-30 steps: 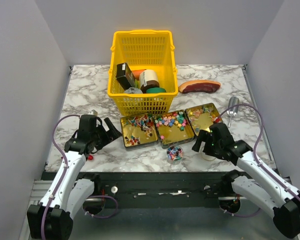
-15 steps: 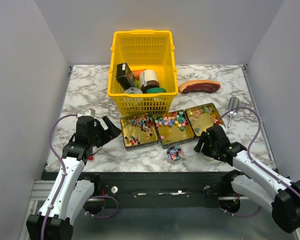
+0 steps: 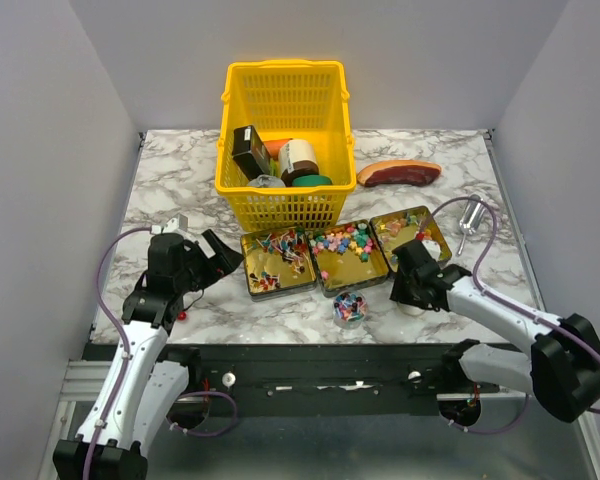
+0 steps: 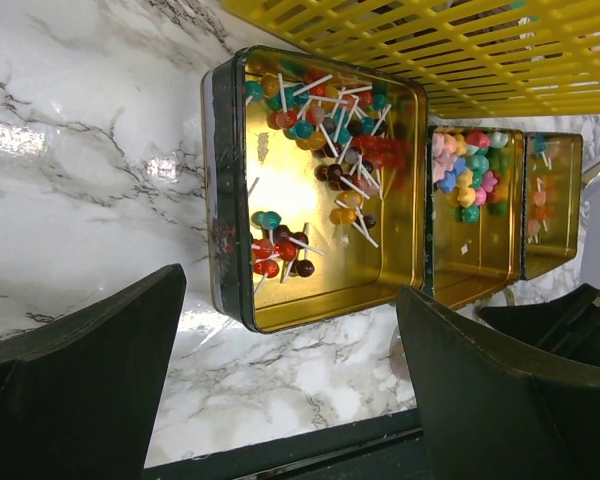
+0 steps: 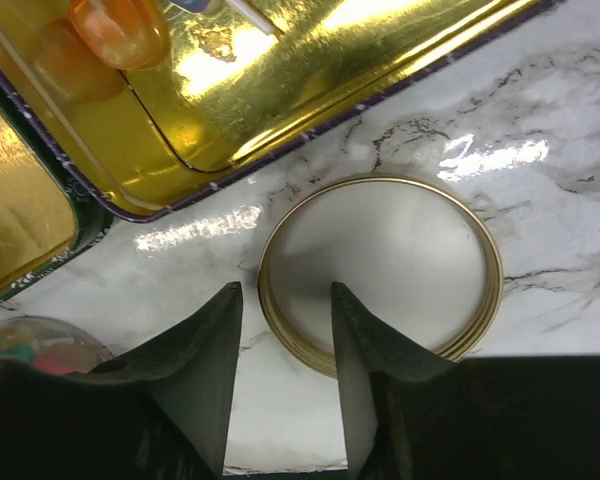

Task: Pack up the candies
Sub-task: Pick up the bottle lid at the center of the board.

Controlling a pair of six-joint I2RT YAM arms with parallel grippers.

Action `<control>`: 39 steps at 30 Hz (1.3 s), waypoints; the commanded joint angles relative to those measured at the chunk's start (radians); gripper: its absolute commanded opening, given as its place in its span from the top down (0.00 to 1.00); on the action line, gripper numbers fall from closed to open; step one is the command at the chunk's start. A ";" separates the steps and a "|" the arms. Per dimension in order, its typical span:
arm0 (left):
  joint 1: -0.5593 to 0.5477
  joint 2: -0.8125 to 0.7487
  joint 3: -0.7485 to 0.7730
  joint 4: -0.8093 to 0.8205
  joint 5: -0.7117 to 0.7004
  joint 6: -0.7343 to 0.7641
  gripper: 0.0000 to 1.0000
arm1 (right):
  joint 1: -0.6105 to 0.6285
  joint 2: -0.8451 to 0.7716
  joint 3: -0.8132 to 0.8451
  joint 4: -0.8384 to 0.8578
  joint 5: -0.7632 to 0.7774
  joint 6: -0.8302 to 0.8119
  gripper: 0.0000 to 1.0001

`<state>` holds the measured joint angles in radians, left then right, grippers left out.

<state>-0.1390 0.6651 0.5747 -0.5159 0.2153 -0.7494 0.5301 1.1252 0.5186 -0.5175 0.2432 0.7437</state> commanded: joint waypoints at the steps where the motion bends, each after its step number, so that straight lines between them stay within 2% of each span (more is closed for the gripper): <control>1: 0.013 -0.035 -0.016 0.033 0.029 -0.004 0.01 | 0.057 0.102 0.073 -0.081 0.157 0.026 0.56; 3: 0.015 -0.042 -0.018 0.031 0.032 -0.005 0.01 | 0.096 0.131 0.104 -0.119 0.192 0.060 0.58; 5: 0.016 -0.055 -0.021 0.036 0.035 -0.007 0.01 | 0.125 0.176 0.119 -0.150 0.228 0.074 0.68; 7: 0.016 -0.068 -0.022 0.036 0.036 -0.010 0.01 | 0.143 0.199 0.142 -0.173 0.245 0.095 0.73; 8: 0.016 -0.071 -0.024 0.039 0.036 -0.010 0.01 | 0.156 0.212 0.146 -0.177 0.246 0.095 0.82; 11: 0.016 -0.071 -0.029 0.045 0.039 -0.007 0.01 | 0.166 0.197 0.138 -0.174 0.235 0.098 0.99; 14: 0.015 -0.064 -0.018 0.054 0.085 0.034 0.01 | 0.168 0.147 0.115 -0.141 0.194 0.068 0.99; 21: 0.015 -0.091 -0.024 0.060 0.084 0.028 0.01 | 0.168 -0.192 0.149 -0.156 0.071 -0.058 0.99; 22: 0.015 -0.091 -0.032 0.098 0.099 0.025 0.01 | 0.168 -0.275 0.164 -0.154 0.029 -0.081 0.99; 24: 0.013 -0.087 -0.064 0.164 0.186 0.009 0.01 | 0.168 -0.333 0.224 -0.147 -0.025 -0.160 0.99; 25: 0.013 -0.078 -0.079 0.256 0.228 -0.022 0.01 | 0.168 -0.375 0.248 -0.144 -0.103 -0.190 0.99; 27: 0.010 -0.062 -0.114 0.360 0.335 -0.060 0.01 | 0.168 -0.396 0.323 -0.142 -0.178 -0.269 0.99; 28: 0.006 -0.047 -0.124 0.476 0.367 -0.098 0.01 | 0.168 -0.401 0.348 -0.145 -0.258 -0.291 0.99; 31: -0.039 -0.024 -0.122 0.659 0.458 -0.125 0.01 | 0.168 -0.412 0.437 -0.151 -0.429 -0.380 0.99; 37: -0.226 0.020 0.007 0.704 0.461 0.051 0.01 | 0.168 -0.403 0.520 -0.127 -0.802 -0.480 0.99; 39: -0.301 0.036 0.031 0.724 0.466 0.106 0.01 | 0.168 -0.392 0.528 -0.099 -0.876 -0.478 0.99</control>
<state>-0.3336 0.6788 0.5308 0.0700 0.6147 -0.7708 0.6930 0.7197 1.0119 -0.6498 -0.3367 0.3389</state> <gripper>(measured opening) 0.987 0.012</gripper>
